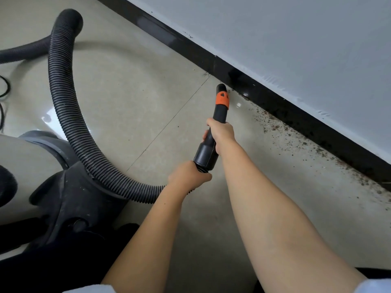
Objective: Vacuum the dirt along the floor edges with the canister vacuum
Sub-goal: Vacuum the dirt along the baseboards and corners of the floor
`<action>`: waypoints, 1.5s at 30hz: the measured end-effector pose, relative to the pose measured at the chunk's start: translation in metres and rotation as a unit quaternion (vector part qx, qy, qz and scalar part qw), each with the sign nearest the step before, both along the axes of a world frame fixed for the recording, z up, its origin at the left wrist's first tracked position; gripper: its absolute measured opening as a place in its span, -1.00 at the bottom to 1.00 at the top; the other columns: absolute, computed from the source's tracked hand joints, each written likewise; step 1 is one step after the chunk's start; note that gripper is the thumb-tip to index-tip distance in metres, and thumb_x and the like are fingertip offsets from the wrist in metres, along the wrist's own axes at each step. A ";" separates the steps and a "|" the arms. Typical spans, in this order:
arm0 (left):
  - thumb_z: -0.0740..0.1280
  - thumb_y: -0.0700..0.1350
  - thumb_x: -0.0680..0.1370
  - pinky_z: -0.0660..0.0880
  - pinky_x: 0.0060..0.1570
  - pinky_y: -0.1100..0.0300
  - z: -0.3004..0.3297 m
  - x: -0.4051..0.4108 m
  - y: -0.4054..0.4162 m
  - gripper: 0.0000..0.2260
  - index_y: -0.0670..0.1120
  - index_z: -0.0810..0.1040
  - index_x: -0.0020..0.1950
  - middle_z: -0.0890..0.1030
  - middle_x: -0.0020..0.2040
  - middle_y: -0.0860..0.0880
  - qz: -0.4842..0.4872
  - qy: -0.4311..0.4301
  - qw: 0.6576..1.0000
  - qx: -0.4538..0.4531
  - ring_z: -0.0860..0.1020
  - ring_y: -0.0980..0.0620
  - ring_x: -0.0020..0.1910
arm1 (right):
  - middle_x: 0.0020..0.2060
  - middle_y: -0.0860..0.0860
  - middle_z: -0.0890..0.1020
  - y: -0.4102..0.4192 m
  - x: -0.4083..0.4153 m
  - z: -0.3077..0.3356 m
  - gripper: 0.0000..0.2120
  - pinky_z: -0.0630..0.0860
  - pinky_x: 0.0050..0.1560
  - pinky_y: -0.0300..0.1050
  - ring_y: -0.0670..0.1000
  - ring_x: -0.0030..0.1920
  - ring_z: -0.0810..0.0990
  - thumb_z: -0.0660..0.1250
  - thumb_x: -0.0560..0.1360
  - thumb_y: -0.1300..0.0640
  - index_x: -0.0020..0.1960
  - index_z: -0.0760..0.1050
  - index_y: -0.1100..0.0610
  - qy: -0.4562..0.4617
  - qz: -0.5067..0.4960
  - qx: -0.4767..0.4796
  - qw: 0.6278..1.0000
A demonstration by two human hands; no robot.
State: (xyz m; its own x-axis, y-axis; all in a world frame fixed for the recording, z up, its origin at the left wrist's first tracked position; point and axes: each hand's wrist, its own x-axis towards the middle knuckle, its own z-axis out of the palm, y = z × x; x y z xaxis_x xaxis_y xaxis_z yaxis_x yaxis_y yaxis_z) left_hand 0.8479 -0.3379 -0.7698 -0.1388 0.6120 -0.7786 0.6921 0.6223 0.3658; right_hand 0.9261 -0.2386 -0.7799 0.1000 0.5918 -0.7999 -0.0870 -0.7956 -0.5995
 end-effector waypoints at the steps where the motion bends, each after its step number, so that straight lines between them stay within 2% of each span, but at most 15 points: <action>1: 0.36 -0.04 0.40 0.57 -0.14 0.14 0.001 0.003 -0.003 -0.82 -0.01 0.40 -0.08 0.54 -0.30 -0.01 0.000 -0.004 1.000 0.000 0.55 -0.03 -0.32 | -0.47 0.06 0.48 -0.003 0.005 0.000 -0.86 0.50 -0.22 -0.07 0.02 -0.52 0.45 0.28 0.42 0.20 -0.09 0.32 0.13 -0.003 -0.005 -0.001 1.000; 8: 0.34 -0.06 0.42 0.52 -0.25 0.20 0.009 0.026 -0.013 -0.78 -0.03 0.41 0.01 0.52 -0.31 -0.01 -0.018 -0.015 1.000 0.001 0.52 0.00 -0.35 | -0.48 0.04 0.48 -0.016 0.032 0.004 -0.87 0.50 -0.19 -0.07 0.01 -0.51 0.46 0.29 0.43 0.20 -0.09 0.33 0.12 -0.004 -0.026 -0.005 1.000; 16: 0.33 -0.04 0.40 0.58 -0.12 0.12 0.004 0.032 -0.006 -0.80 -0.03 0.42 -0.03 0.54 -0.30 0.00 -0.024 -0.004 1.000 0.008 0.55 -0.03 -0.31 | -0.47 0.05 0.46 -0.007 0.038 0.003 -0.84 0.48 -0.28 -0.11 0.01 -0.52 0.44 0.26 0.45 0.23 0.00 0.33 0.17 0.002 -0.020 0.002 1.000; 19: 0.32 -0.04 0.41 0.54 -0.16 0.14 0.001 0.032 -0.002 -0.81 -0.03 0.43 -0.03 0.52 -0.31 0.00 -0.008 -0.010 1.000 0.005 0.53 -0.04 -0.31 | -0.48 0.05 0.46 0.000 0.035 0.000 -0.83 0.48 -0.25 -0.09 0.01 -0.52 0.44 0.26 0.45 0.22 0.01 0.33 0.17 -0.004 0.003 0.004 1.000; 26: 0.32 -0.02 0.42 0.56 -0.07 0.11 -0.006 0.020 0.011 -0.82 -0.02 0.42 -0.03 0.56 -0.21 -0.03 0.023 -0.002 1.000 0.018 0.58 -0.06 -0.20 | -0.45 0.07 0.47 0.018 0.015 -0.006 -0.88 0.46 -0.33 -0.16 0.01 -0.52 0.44 0.26 0.45 0.22 -0.07 0.33 0.13 0.002 0.036 0.012 0.999; 30: 0.32 -0.01 0.42 0.55 -0.11 0.13 -0.010 0.017 0.020 -0.81 -0.01 0.42 -0.02 0.58 -0.21 -0.02 0.037 -0.007 0.999 0.027 0.61 -0.06 -0.19 | -0.45 0.09 0.48 0.033 0.006 -0.007 -0.89 0.46 -0.34 -0.18 0.03 -0.52 0.44 0.26 0.45 0.22 -0.10 0.32 0.13 -0.006 0.070 0.024 0.997; 34: 0.31 -0.01 0.43 0.58 -0.09 0.10 -0.016 0.018 0.031 -0.83 -0.01 0.44 -0.03 0.57 -0.25 -0.02 0.062 -0.032 0.997 0.033 0.57 -0.05 -0.28 | -0.47 0.08 0.50 0.049 0.002 -0.011 -0.82 0.53 -0.19 -0.06 0.05 -0.48 0.47 0.27 0.43 0.22 0.01 0.35 0.18 -0.020 0.106 0.031 0.994; 40: 0.33 -0.02 0.43 0.57 0.00 -0.02 -0.024 0.031 0.044 -0.88 -0.01 0.42 -0.17 0.54 -0.26 -0.04 0.142 -0.105 0.983 0.052 0.52 -0.06 -0.28 | -0.48 0.08 0.50 0.072 -0.006 -0.005 -0.82 0.52 -0.19 -0.04 0.04 -0.48 0.47 0.27 0.44 0.24 0.03 0.35 0.20 -0.050 0.178 0.048 0.982; 45: 0.33 -0.05 0.45 0.56 -0.04 -0.01 -0.023 0.036 0.052 -0.88 -0.04 0.42 -0.17 0.53 -0.28 -0.06 0.188 -0.160 0.968 0.054 0.49 -0.06 -0.30 | -0.44 0.08 0.47 0.081 -0.009 0.006 -0.86 0.50 -0.35 -0.14 0.01 -0.51 0.45 0.27 0.46 0.26 0.00 0.36 0.22 -0.058 0.214 0.046 0.974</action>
State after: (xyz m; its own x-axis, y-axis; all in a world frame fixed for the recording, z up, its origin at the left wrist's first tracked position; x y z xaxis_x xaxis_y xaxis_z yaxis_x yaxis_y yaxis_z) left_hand 0.8837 -0.2864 -0.7926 -0.1299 0.6456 -0.7526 0.2657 0.7539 0.6008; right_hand 0.9170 -0.1573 -0.7741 -0.0852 0.6674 -0.7398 0.3124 -0.6872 -0.6559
